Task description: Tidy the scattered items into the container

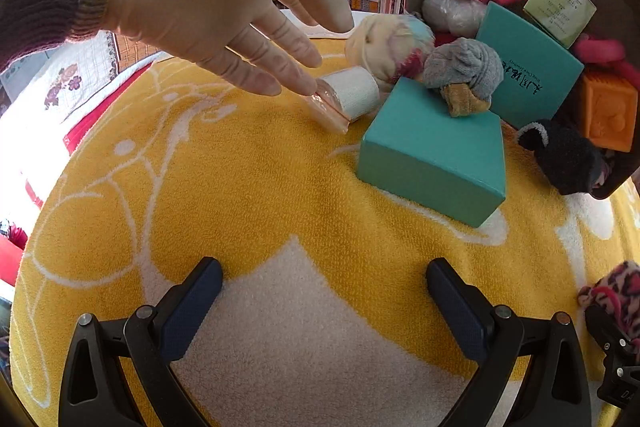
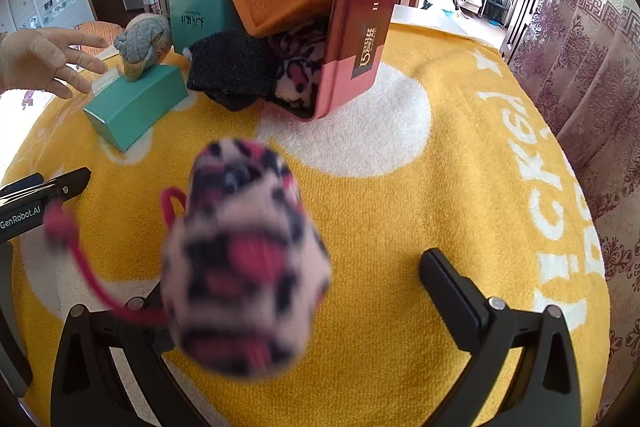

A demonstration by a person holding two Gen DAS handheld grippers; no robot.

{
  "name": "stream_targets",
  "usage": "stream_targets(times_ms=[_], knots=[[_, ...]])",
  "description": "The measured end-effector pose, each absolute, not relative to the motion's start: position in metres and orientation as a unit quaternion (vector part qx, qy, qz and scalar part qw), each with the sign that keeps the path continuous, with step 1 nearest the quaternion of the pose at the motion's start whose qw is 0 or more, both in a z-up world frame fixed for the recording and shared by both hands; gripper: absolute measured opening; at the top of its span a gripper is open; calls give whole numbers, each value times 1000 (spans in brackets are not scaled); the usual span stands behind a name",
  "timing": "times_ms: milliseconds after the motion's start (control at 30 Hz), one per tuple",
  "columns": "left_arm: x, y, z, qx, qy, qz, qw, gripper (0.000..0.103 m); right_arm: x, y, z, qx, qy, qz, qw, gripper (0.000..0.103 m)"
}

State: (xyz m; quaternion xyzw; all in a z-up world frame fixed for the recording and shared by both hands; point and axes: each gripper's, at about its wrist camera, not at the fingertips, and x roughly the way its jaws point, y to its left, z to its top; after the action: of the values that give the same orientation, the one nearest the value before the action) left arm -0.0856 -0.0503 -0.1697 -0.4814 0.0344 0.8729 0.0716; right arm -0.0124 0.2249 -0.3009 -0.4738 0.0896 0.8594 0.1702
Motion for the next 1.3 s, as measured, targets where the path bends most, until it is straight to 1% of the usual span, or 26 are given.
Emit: stream_targets(times_ms=[1300], knots=[[-90,-51,-171,-481,34,873,71,103,-13,226,-305,-474,89,859,170,103]])
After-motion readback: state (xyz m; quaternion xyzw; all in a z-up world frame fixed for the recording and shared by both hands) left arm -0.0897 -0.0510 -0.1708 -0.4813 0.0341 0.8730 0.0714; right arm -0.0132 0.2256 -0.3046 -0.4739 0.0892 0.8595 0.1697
